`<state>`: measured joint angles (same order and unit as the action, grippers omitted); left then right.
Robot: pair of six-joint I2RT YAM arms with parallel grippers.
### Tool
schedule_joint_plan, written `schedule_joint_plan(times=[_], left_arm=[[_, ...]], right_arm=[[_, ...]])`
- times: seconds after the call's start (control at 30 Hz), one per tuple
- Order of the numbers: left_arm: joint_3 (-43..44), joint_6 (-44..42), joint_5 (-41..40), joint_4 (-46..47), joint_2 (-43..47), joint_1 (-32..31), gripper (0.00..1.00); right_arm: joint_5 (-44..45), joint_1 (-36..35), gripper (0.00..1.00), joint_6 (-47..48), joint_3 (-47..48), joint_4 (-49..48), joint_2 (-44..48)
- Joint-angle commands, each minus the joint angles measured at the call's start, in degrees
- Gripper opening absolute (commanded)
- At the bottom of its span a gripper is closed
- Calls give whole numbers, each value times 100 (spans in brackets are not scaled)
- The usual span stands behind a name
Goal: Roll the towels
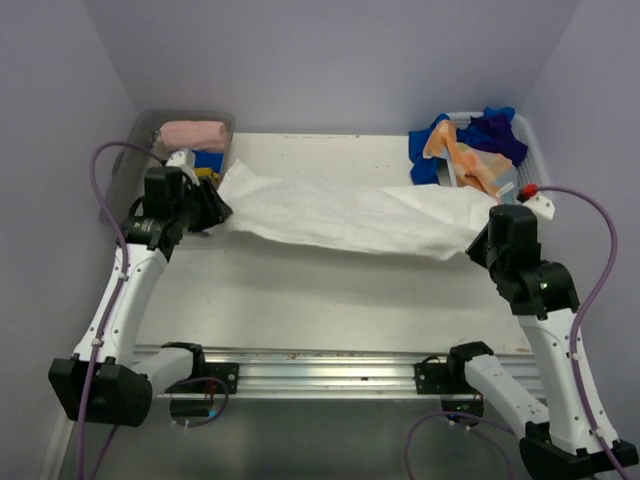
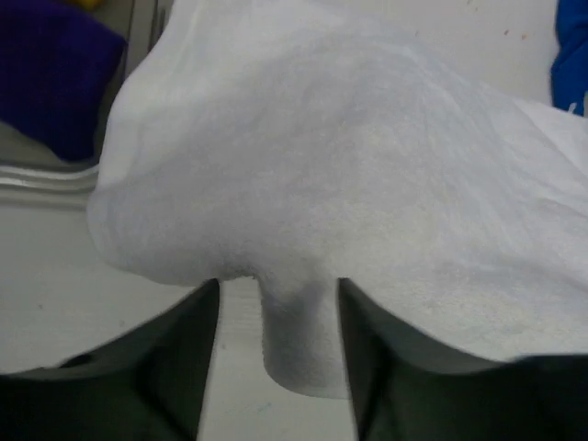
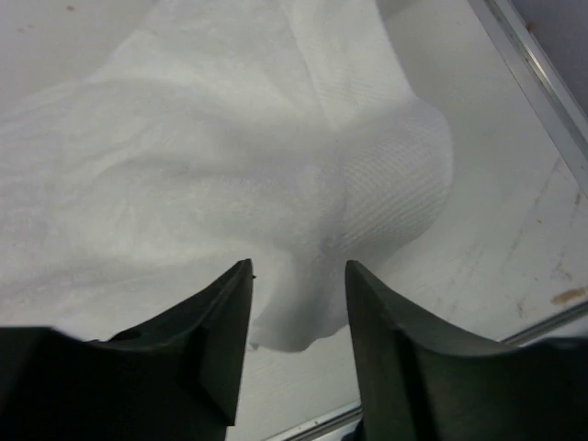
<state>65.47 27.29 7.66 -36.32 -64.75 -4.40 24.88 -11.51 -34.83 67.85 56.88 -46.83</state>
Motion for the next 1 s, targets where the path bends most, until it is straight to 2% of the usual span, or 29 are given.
schedule_joint_plan(times=[0.0, 0.03, 0.07, 0.1, 0.13, 0.2, 0.23, 0.3, 0.33, 0.43, 0.57, 0.7, 0.8, 0.9, 0.97], left_arm=[[-1287, 93, 315, 11, 190, 45, 70], [-1422, 92, 263, -137, 226, 45, 93], [-1502, 84, 80, -226, 226, 45, 98], [-1476, 84, -62, -305, 217, 45, 99], [-1441, 92, -220, -454, 156, 45, 95], [-1222, 119, -711, -586, 25, 45, 89], [-1151, 215, -940, -796, -194, 45, 78], [-1072, 425, -1529, -973, -484, 45, 68], [-1124, 531, -1696, -1070, -555, 45, 62], [-1457, 970, -2320, -1010, -705, 62, 55], [-1949, 1156, -2348, -457, -934, 211, 57], [-2082, 989, -2006, 403, -1320, 291, 61], [-2126, 1024, -1856, 590, -1671, 370, 64], [-2266, 1111, -1733, 791, -1952, 414, 65], [-2372, 1156, -1689, 941, -2058, 414, 61]], right_arm=[[411, 43, 56, -656, -692, 692, 463], [516, 43, 65, -735, -747, 884, 560], [604, 43, 72, -753, -782, 895, 596], [675, 43, 78, -727, -756, 877, 596], [676, 35, 85, -649, -704, 738, 465], [667, 43, 87, -403, -441, 623, 202], [641, 35, 88, -332, -370, 544, 35], [475, 35, 87, -218, -290, 430, -300], [117, 43, 87, -174, -351, 220, -353], [-587, 35, 84, -339, -825, -133, -371], [-1028, 35, 81, -498, -1432, -432, -292], [-1126, 43, 80, -499, -1486, -485, -309], [-1074, 35, 80, -490, -1477, -389, -301], [-986, 43, 80, -525, -1503, -249, -265], [-1020, 122, 80, -586, -1582, -160, -230]])
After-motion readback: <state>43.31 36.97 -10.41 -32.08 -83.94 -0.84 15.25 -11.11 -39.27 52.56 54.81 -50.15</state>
